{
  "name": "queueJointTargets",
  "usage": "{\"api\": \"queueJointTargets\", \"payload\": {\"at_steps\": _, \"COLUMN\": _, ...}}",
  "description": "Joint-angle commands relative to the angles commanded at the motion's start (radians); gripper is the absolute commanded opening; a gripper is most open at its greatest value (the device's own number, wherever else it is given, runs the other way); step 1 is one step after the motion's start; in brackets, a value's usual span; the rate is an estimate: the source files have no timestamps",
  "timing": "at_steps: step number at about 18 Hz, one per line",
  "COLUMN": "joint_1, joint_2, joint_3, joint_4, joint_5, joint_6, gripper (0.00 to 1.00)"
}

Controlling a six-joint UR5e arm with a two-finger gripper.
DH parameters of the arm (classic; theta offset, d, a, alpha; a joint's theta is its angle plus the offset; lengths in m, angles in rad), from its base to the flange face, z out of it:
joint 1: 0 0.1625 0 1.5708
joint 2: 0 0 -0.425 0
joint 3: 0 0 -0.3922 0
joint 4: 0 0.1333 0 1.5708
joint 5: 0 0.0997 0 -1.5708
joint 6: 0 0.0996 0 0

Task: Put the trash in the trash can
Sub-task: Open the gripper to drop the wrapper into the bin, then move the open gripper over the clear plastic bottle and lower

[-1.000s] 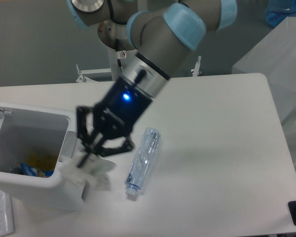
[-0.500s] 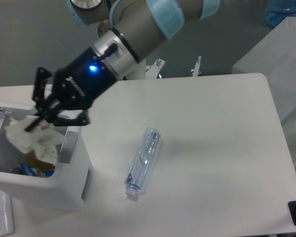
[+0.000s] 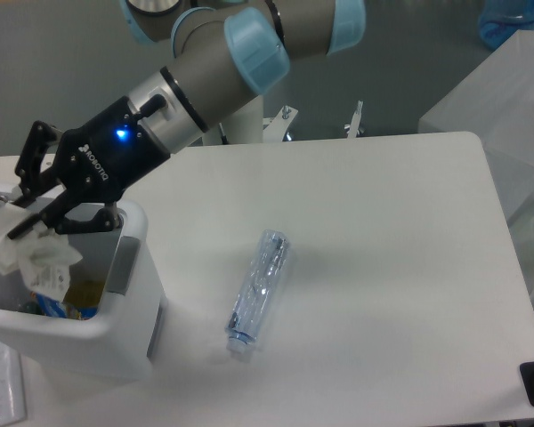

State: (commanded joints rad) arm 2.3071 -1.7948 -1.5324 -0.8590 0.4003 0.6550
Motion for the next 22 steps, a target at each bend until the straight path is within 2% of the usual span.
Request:
{"api": "queueJointTargets", "payload": {"at_steps": 6, "joint_1": 0.000, "joint_2": 0.021, "joint_3": -0.022, "joint_4": -0.003, "joint_5": 0.006, "joint_6": 0.000, "gripper": 1.00}}
{"api": "queueJointTargets", "payload": {"at_steps": 10, "joint_1": 0.014, "joint_2": 0.006, "joint_3": 0.034, "joint_4": -0.002, "joint_5": 0.021, "joint_6": 0.005, "gripper": 1.00}}
{"api": "queueJointTargets", "payload": {"at_steps": 16, "joint_1": 0.064, "joint_2": -0.037, "joint_3": 0.132, "joint_4": -0.003, "joint_5": 0.185, "joint_6": 0.005, "gripper": 1.00}}
{"api": "queueJointTargets", "payload": {"at_steps": 22, "joint_1": 0.133, "joint_2": -0.060, "joint_3": 0.150, "joint_4": -0.006, "joint_5": 0.293, "joint_6": 0.064, "gripper": 1.00}}
